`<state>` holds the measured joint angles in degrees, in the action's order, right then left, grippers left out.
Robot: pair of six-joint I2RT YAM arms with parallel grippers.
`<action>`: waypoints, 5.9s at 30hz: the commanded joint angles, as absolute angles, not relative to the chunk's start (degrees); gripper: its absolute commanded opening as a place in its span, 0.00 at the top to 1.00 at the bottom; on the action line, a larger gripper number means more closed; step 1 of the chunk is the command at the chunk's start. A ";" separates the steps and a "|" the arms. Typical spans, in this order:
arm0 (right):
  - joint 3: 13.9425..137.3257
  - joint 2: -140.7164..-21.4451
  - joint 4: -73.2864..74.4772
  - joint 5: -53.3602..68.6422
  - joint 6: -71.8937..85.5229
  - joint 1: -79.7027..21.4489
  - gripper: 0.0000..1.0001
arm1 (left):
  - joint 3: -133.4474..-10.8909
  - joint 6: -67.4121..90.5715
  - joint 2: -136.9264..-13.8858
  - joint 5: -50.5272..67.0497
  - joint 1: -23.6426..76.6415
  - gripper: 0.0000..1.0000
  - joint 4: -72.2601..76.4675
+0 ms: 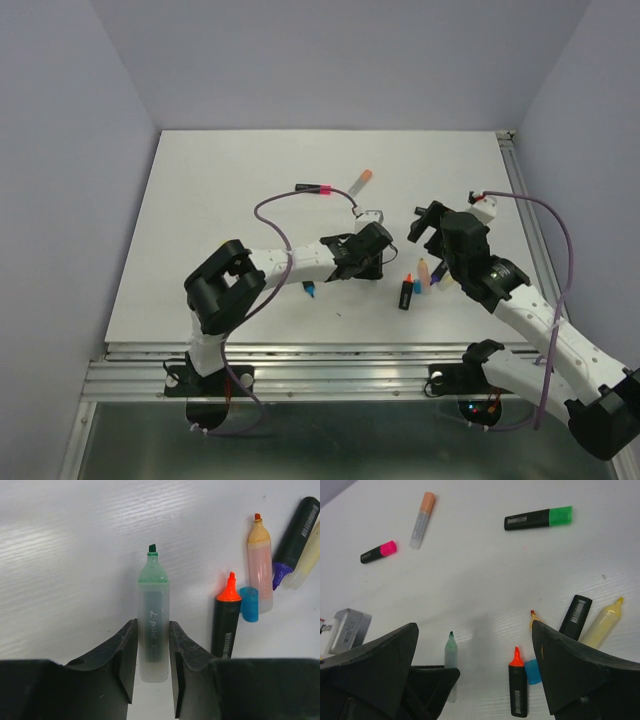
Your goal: Open the pen caps
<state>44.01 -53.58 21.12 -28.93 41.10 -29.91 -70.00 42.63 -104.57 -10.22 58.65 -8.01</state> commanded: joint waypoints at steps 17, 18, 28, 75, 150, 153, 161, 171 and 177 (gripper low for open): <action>42.10 -49.22 20.75 -27.87 33.50 -29.62 0.00 | -80.42 36.65 -109.78 -3.52 62.49 0.19 -8.00; 42.10 -49.22 20.22 -26.47 33.31 -29.62 0.00 | -80.33 36.48 -108.64 -3.69 62.49 0.18 -7.91; 58.25 -67.21 27.59 -25.31 19.62 -28.04 0.00 | -65.59 38.23 -93.53 -8.60 62.40 0.02 -4.49; 98.26 -117.33 49.04 9.84 -39.73 -1.23 0.00 | -38.06 36.04 -55.11 -15.56 55.81 0.01 -7.82; 76.11 -103.35 23.56 -6.84 3.94 -5.36 0.22 | -40.52 38.14 -51.50 -17.75 55.28 0.01 -10.63; 81.02 -107.04 26.61 -14.31 6.58 -5.36 0.21 | -40.60 37.88 -51.68 -17.84 55.20 0.01 -10.37; 93.59 -119.78 30.15 -21.10 9.58 -4.84 0.21 | -41.22 37.35 -51.68 -18.11 55.28 0.01 -10.46; 98.09 -124.27 31.20 -17.32 10.81 -2.37 0.22 | -41.75 37.27 -53.00 -19.07 55.28 0.01 -10.63; 95.45 -124.11 28.93 -16.00 11.51 -2.11 0.25 | -42.19 37.62 -53.70 -19.16 55.20 0.01 -10.81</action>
